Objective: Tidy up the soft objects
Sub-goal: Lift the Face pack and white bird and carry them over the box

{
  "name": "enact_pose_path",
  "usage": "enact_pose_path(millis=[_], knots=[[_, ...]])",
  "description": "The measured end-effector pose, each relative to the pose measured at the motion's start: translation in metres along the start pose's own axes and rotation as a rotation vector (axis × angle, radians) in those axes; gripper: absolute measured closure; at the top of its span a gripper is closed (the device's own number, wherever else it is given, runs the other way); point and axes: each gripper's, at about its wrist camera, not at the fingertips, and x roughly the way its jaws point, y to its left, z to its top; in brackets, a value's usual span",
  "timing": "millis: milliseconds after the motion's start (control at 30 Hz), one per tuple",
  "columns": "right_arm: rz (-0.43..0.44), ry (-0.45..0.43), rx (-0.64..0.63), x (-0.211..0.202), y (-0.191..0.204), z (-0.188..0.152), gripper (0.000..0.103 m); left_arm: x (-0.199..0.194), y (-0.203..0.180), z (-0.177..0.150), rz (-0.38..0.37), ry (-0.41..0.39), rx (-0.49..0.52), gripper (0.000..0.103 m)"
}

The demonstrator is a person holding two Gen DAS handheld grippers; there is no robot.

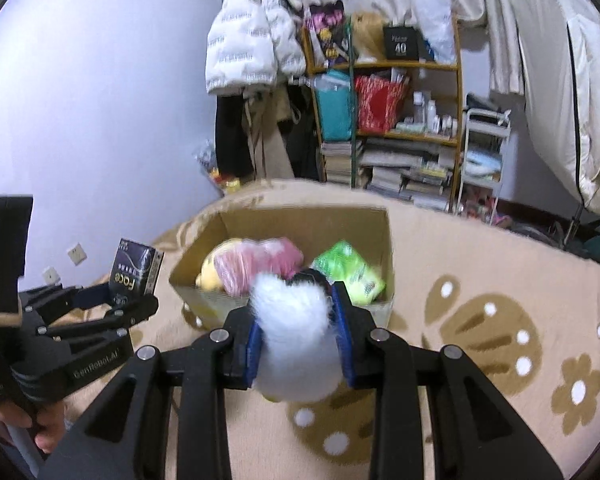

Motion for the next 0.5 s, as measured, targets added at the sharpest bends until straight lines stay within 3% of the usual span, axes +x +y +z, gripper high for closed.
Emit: enact_pose_path(millis=[300, 500], knots=[[-0.009, -0.102, -0.012, -0.005, -0.002, 0.031, 0.07, -0.022, -0.001, 0.024, -0.053, -0.166, -0.014, 0.058], [-0.009, -0.125, -0.007, 0.01, -0.006, 0.046, 0.07, -0.017, -0.008, 0.04, -0.052, -0.201, 0.015, 0.058]])
